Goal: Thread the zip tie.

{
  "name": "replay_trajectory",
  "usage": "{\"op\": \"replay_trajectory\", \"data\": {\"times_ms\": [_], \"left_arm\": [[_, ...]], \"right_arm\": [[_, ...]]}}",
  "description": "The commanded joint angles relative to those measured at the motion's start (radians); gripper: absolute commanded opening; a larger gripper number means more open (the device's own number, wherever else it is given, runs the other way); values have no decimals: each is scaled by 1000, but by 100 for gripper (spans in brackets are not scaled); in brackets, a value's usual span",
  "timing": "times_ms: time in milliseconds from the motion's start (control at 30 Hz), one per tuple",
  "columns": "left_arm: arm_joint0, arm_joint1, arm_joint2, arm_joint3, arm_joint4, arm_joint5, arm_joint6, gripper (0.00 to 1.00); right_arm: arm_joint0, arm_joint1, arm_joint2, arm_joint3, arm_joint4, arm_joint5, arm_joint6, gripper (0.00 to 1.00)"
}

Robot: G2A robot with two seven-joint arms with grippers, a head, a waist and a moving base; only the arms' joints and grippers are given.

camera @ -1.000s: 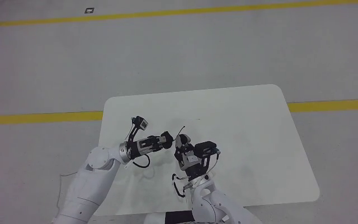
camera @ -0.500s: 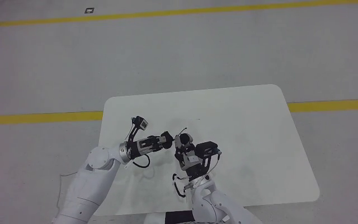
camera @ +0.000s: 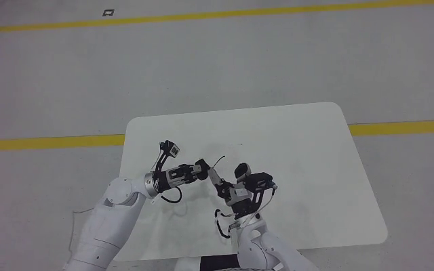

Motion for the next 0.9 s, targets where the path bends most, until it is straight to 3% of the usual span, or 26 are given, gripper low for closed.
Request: {"op": "replay_trajectory", "data": {"times_ms": [0, 867], "left_arm": [[0, 0, 0, 0, 0, 0, 0, 0], [0, 0, 0, 0, 0, 0, 0, 0]], "right_arm": [[-17, 7, 13, -16, 2, -8, -4, 100], [-30, 12, 23, -24, 2, -18, -9, 100]]}}
